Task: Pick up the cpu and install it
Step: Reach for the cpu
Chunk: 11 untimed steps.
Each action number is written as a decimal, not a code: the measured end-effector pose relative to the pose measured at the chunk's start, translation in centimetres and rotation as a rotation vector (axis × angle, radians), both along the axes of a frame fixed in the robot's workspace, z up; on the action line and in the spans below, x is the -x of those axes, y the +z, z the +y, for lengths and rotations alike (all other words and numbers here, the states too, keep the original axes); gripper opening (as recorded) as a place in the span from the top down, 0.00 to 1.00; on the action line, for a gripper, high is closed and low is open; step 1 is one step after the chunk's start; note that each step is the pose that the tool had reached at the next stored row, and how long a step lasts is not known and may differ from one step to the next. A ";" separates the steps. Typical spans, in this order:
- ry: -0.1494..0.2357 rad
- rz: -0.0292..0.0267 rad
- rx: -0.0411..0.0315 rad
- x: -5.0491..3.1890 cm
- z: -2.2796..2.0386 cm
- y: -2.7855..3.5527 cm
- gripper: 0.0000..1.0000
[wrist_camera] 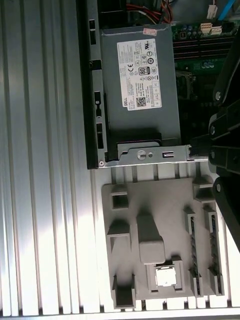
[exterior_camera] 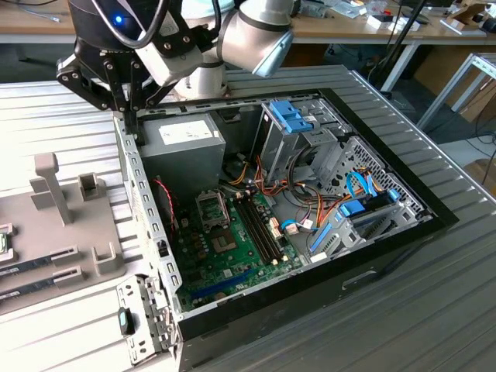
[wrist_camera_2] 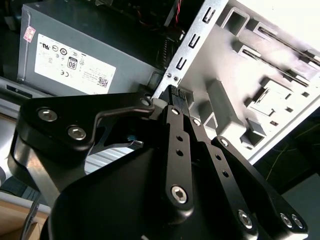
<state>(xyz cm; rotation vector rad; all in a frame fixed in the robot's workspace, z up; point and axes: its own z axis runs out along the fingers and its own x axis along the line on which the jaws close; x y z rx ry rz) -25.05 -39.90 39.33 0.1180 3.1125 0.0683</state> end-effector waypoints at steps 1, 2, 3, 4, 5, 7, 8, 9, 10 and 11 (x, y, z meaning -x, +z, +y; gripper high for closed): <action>0.000 0.0000 -0.0001 0.09 0.00 0.00 0.89; 0.000 0.0000 -0.0001 0.22 0.00 0.00 0.89; 0.000 0.0001 0.0000 0.30 0.00 0.00 0.89; 0.000 0.0001 0.0000 0.41 0.00 0.00 0.89; 0.000 0.0000 -0.0001 0.51 0.00 0.00 0.89; 0.000 0.0000 -0.0001 0.72 0.00 0.00 0.89; 0.000 0.0000 -0.0001 0.86 0.00 0.00 0.89; 0.000 0.0000 -0.0002 0.97 0.00 0.00 0.89; 0.000 0.0000 -0.0002 1.05 0.00 0.00 0.89; 0.000 0.0001 -0.0002 1.18 0.00 0.00 0.89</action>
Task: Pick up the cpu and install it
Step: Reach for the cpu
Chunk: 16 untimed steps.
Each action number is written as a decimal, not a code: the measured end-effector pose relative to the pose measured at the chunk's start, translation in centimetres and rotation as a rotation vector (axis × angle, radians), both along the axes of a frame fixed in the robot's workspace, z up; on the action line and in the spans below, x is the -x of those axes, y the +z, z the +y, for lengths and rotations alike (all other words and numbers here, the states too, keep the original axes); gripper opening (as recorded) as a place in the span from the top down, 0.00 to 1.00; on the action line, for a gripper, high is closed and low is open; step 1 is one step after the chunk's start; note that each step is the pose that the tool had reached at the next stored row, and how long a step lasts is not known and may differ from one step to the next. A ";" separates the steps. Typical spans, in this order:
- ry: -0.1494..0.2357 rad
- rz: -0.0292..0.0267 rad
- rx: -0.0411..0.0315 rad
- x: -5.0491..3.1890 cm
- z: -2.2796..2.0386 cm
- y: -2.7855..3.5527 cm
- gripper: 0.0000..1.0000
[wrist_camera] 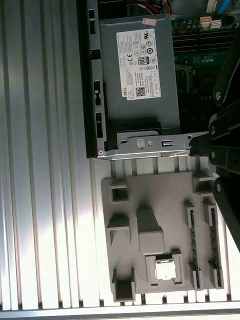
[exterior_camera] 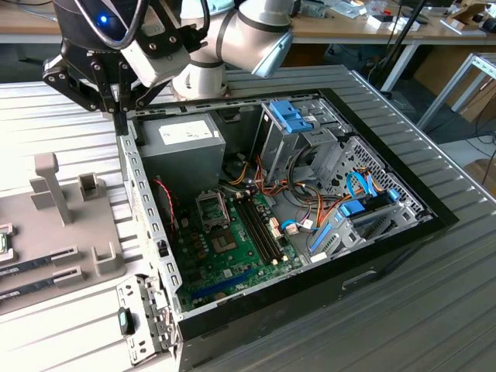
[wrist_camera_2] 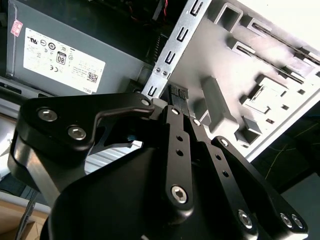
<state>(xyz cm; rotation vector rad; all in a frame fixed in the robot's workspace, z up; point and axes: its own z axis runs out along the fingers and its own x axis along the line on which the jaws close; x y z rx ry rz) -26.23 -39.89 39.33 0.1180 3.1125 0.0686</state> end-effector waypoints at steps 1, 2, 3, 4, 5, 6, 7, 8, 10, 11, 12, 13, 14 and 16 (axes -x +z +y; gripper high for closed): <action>0.000 0.0000 0.0000 0.08 0.00 0.00 0.89; 0.000 0.0000 0.0000 0.19 0.00 0.00 0.89; 0.000 -0.0001 -0.0001 0.28 0.00 0.00 0.89; 0.000 -0.0001 -0.0001 0.39 0.00 0.00 0.89; 0.000 0.0000 0.0000 0.49 0.00 0.00 0.89; 0.000 0.0000 -0.0001 0.57 0.00 0.00 0.89; 0.000 -0.0001 -0.0002 0.65 0.00 0.00 0.89; 0.000 -0.0001 -0.0001 0.75 0.00 0.00 0.89; 0.000 0.0000 -0.0002 0.95 0.00 0.00 0.89; 0.000 -0.0001 -0.0002 1.04 0.00 0.00 0.89; 0.000 0.0000 -0.0002 1.19 0.00 0.00 0.89; 0.000 -0.0001 -0.0002 1.31 0.00 0.00 0.89; 0.000 0.0000 -0.0002 1.40 0.00 0.00 0.89; 0.000 0.0000 -0.0002 1.60 0.00 0.00 0.89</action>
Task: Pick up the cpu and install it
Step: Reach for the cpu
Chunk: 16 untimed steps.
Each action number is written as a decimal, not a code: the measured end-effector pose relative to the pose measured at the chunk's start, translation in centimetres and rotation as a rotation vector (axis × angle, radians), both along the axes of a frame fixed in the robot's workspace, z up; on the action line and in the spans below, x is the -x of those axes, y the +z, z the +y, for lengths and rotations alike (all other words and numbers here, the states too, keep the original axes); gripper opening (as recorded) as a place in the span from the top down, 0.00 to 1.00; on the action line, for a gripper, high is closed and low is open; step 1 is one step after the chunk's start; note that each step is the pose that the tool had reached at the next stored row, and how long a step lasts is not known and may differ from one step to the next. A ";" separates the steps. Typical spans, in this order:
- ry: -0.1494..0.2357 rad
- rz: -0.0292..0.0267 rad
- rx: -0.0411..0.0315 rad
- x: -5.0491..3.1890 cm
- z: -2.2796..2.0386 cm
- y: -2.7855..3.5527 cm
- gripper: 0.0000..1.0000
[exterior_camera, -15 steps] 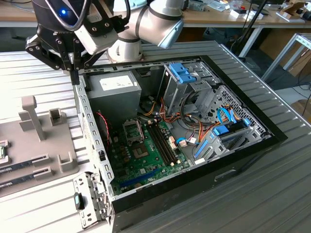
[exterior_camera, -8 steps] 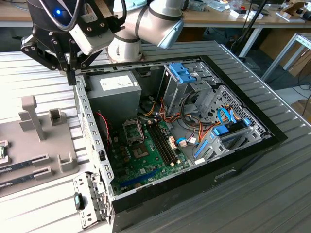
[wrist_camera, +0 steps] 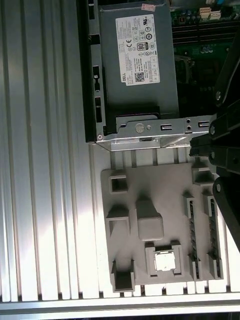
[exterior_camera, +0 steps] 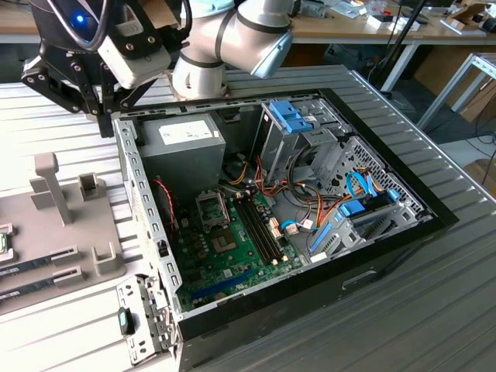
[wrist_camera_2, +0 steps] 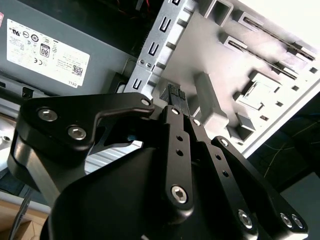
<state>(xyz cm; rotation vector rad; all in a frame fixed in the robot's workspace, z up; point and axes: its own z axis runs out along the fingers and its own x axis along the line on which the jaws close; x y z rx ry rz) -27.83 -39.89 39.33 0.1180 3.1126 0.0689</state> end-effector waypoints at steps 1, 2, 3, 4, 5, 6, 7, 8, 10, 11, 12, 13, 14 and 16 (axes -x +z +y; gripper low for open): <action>0.000 0.0000 0.0000 0.10 0.00 0.00 0.89; 0.000 -0.0001 -0.0001 0.19 0.00 -0.01 0.89; 0.000 -0.0001 -0.0001 0.30 0.00 0.00 0.89; 0.000 0.0000 -0.0001 0.39 0.00 0.00 0.89; 0.000 -0.0001 -0.0001 0.48 0.00 0.00 0.89; 0.000 -0.0001 -0.0001 0.58 0.00 0.00 0.89; 0.000 0.0000 -0.0001 0.72 0.00 0.00 0.89; 0.000 0.0000 -0.0001 0.86 0.00 0.00 0.89; 0.000 -0.0001 -0.0002 1.12 0.00 0.00 0.89; 0.000 -0.0001 -0.0002 1.25 0.00 0.00 0.89; 0.000 -0.0001 -0.0002 1.42 0.00 0.00 0.89; 0.000 -0.0001 -0.0002 1.58 0.00 -0.01 0.89; 0.000 -0.0001 -0.0002 1.70 0.00 0.00 0.89; 0.000 -0.0001 -0.0002 1.91 0.00 0.00 0.89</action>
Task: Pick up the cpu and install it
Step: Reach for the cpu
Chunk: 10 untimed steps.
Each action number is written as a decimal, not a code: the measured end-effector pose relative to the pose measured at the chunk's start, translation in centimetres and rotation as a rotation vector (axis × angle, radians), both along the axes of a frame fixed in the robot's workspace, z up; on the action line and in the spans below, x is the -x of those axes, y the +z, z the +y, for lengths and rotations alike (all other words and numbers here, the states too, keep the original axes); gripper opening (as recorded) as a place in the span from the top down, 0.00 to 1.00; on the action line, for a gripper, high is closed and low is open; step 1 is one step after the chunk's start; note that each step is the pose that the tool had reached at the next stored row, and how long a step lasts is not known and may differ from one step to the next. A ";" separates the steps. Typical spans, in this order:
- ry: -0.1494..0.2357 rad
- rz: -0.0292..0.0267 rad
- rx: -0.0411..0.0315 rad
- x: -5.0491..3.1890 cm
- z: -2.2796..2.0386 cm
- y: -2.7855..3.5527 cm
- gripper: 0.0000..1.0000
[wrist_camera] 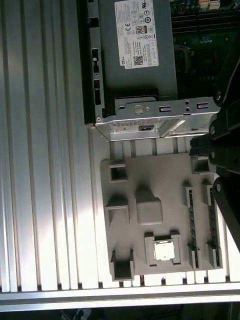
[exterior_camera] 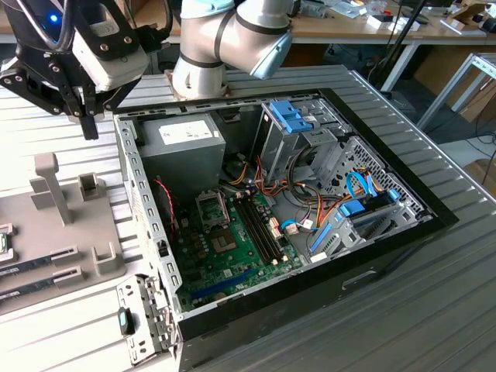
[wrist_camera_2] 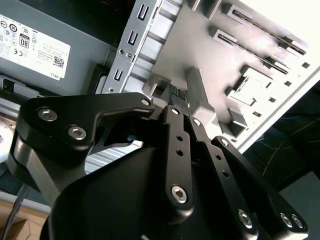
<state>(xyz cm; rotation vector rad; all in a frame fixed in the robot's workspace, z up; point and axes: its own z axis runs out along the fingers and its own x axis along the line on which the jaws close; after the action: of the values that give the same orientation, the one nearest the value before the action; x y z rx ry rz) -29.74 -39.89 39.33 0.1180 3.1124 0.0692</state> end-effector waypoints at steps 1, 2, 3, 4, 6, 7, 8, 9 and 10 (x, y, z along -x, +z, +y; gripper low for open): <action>0.000 0.0001 0.0000 0.20 0.00 0.00 0.89; 0.000 0.0001 0.0000 0.28 0.00 0.00 0.89; 0.000 0.0000 0.0000 0.41 0.00 0.00 0.89; 0.000 0.0001 0.0000 0.59 0.00 0.00 0.89; 0.000 0.0001 0.0000 1.07 0.00 0.00 0.89; 0.000 0.0001 0.0000 1.31 0.00 0.00 0.89; 0.000 0.0000 0.0000 1.43 0.00 0.00 0.89; 0.000 0.0000 0.0000 1.53 0.00 0.00 0.89; 0.000 0.0000 -0.0001 1.70 0.00 0.00 0.89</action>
<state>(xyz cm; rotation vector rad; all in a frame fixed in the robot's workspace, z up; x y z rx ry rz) -31.44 -39.89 39.33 0.1180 3.1124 0.0694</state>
